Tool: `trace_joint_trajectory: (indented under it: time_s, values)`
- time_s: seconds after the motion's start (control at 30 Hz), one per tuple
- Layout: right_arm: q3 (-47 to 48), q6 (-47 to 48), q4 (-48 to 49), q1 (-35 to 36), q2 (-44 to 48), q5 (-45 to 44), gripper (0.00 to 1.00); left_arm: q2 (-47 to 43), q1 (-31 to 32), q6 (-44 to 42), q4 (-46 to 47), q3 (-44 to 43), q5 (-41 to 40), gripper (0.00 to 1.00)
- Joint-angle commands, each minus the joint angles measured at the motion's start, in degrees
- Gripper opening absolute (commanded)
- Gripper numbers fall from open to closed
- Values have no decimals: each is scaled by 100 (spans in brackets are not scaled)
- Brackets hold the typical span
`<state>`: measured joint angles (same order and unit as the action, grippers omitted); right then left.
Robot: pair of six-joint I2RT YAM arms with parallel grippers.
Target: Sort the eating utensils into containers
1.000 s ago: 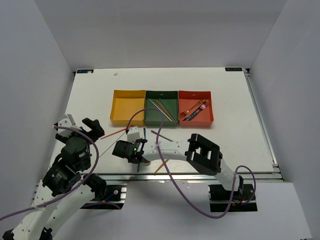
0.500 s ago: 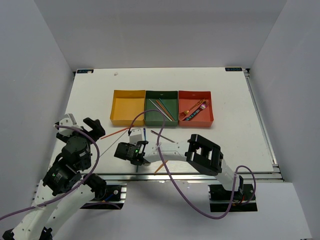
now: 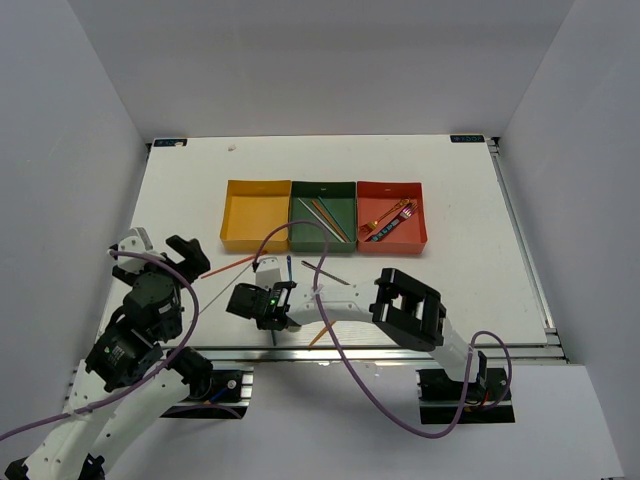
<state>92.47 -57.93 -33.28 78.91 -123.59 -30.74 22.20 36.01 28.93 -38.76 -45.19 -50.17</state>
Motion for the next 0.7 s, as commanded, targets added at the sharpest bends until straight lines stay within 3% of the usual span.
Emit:
trace_joint_trajectory:
  time_s: [0.0, 0.13, 0.2, 0.23, 0.3, 0.43, 0.47, 0.67]
  values:
    - [26, 246, 451, 10, 229, 287, 0, -57, -15, -28, -52, -7, -106, 98]
    - [-430, 1034, 1067, -113, 1421, 323, 0, -75, -15, 25, -96, -16, -159, 98]
    - [-913, 1641, 1471, -497, 1828, 787, 0, 4, -15, 86, -123, -69, -177, 98]
    - [-1062, 2376, 1891, -691, 2134, 1076, 0, 135, -15, 122, -184, -95, -194, 98]
    - [-1213, 3135, 1992, -1365, 2312, 2069, 0, 346, -15, 174, -228, -148, -238, 98]
    - [-776, 4911, 1503, -2397, 2121, 3343, 0, 1249, -15, 517, -579, -394, -160, 98]
    - [-626, 5636, 1378, -2642, 2050, 3364, 0, 1383, -15, 683, -615, -438, 41, 98]
    - [306, 7680, 613, -3302, 1365, 3338, 0, 2270, -15, 1245, -773, -666, 798, 98]
